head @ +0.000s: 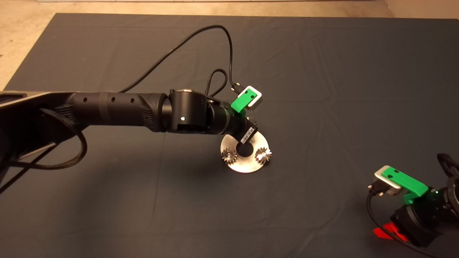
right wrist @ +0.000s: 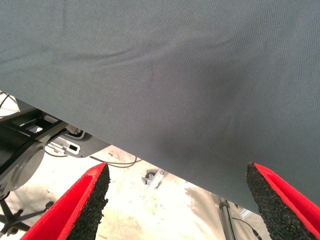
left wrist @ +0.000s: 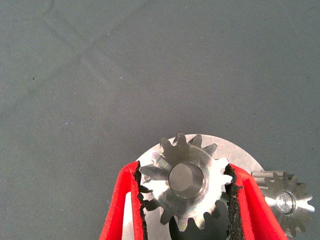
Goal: Install three planetary gears onto the carrier pins
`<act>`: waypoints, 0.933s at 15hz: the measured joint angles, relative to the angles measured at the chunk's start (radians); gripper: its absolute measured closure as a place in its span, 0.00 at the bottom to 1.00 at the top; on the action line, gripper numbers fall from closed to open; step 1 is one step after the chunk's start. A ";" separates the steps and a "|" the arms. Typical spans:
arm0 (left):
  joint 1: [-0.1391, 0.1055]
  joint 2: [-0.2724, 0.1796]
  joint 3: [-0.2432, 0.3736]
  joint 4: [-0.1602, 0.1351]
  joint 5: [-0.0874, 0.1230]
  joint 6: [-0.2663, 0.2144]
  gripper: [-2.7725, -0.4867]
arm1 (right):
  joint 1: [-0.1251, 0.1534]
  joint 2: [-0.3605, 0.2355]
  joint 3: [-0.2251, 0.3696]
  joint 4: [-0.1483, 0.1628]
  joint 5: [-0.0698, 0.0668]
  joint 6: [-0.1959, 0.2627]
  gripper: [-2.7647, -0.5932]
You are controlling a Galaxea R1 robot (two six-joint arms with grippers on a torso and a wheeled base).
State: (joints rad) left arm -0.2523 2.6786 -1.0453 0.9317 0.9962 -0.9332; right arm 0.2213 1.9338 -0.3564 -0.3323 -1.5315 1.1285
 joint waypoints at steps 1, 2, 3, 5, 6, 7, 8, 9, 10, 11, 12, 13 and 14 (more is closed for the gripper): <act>0.000 0.000 0.000 0.000 0.000 0.000 0.93 | 0.000 0.000 0.000 0.000 0.000 -0.001 0.34; 0.000 0.000 0.000 0.000 0.000 0.002 0.93 | -0.003 0.000 0.000 0.000 0.000 -0.001 0.34; 0.000 0.000 0.000 0.001 -0.001 0.011 0.93 | -0.006 0.000 0.000 0.000 0.000 -0.001 0.34; 0.000 0.000 0.000 0.001 -0.001 0.019 0.93 | -0.008 0.000 0.000 0.000 0.001 -0.001 0.34; 0.000 0.000 0.000 0.001 -0.001 0.019 0.93 | -0.008 0.000 0.000 0.000 0.001 -0.001 0.34; 0.000 0.000 0.000 0.003 -0.001 0.019 0.93 | -0.008 0.000 0.000 0.000 0.000 -0.001 0.34; 0.000 0.000 0.000 0.004 -0.001 0.019 0.93 | -0.008 0.000 0.000 0.000 0.000 -0.001 0.34; 0.000 0.000 0.000 0.007 -0.001 0.019 0.93 | -0.008 0.000 0.000 0.000 0.000 -0.001 0.34; 0.000 0.000 0.000 0.011 -0.001 0.019 0.93 | -0.008 0.000 0.000 0.000 0.000 -0.001 0.34; 0.000 0.000 0.000 0.022 -0.001 0.019 0.93 | -0.008 0.000 0.000 0.000 0.000 -0.001 0.34; 0.000 0.001 0.000 0.038 0.000 0.021 0.93 | -0.008 0.000 0.000 0.000 0.000 -0.001 0.34; 0.000 0.000 0.000 0.048 0.000 0.033 0.93 | -0.008 0.000 0.000 0.000 0.000 -0.001 0.34; 0.000 0.000 0.000 0.050 0.000 0.041 0.93 | -0.008 0.000 0.000 0.000 0.000 -0.001 0.34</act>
State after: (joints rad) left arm -0.2523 2.6787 -1.0457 0.9817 0.9957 -0.8918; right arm 0.2130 1.9338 -0.3564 -0.3323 -1.5313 1.1274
